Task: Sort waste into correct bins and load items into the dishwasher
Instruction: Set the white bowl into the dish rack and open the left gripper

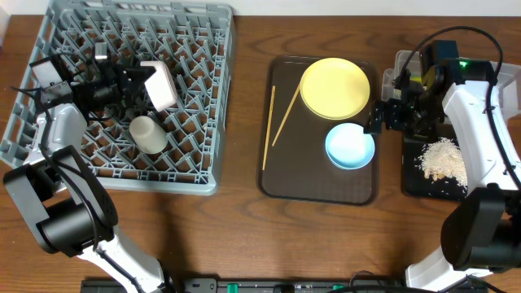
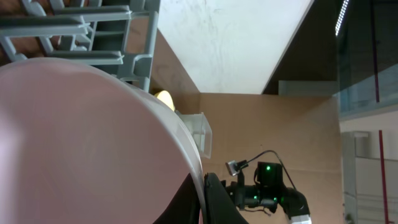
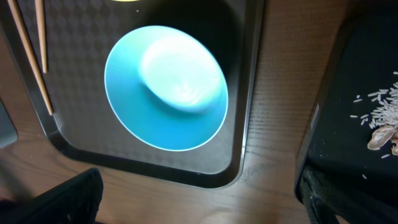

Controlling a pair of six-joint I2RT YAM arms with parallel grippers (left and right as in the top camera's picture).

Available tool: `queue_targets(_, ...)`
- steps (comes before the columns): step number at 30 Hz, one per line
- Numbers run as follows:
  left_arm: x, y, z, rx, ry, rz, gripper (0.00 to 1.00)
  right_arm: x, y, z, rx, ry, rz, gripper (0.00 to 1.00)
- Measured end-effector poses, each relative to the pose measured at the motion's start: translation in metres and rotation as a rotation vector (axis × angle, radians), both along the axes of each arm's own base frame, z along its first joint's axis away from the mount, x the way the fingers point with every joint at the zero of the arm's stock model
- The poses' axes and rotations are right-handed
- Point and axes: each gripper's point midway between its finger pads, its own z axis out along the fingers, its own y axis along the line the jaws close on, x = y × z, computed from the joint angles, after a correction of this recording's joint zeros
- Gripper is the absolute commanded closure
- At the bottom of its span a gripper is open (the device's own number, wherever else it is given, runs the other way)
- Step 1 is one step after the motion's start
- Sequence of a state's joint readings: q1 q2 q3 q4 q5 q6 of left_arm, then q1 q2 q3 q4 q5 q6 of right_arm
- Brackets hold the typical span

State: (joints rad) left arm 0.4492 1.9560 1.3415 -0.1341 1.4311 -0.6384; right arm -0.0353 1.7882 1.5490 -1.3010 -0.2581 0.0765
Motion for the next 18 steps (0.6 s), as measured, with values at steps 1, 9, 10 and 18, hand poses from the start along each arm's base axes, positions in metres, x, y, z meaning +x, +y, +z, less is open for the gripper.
queue_targets(1, 0.0, 0.0, 0.0, 0.0, 0.004, 0.003, 0.94, 0.0, 0.0, 0.0, 0.0, 0.001, 0.0, 0.01)
queue_targets(9, 0.001, 0.016, -0.004, 0.009, 0.031, 0.054, 0.92, -0.004, 0.0, 0.0, 0.001, 0.015, 0.0, 0.01)
queue_targets(10, 0.001, 0.019, -0.005, 0.01, 0.037, 0.063, 0.83, -0.004, 0.0, 0.0, 0.0, 0.015, 0.0, 0.01)
queue_targets(18, 0.001, 0.05, -0.014, 0.045, 0.072, 0.163, 0.26, -0.004, 0.0, 0.0, 0.001, 0.016, 0.0, 0.01)
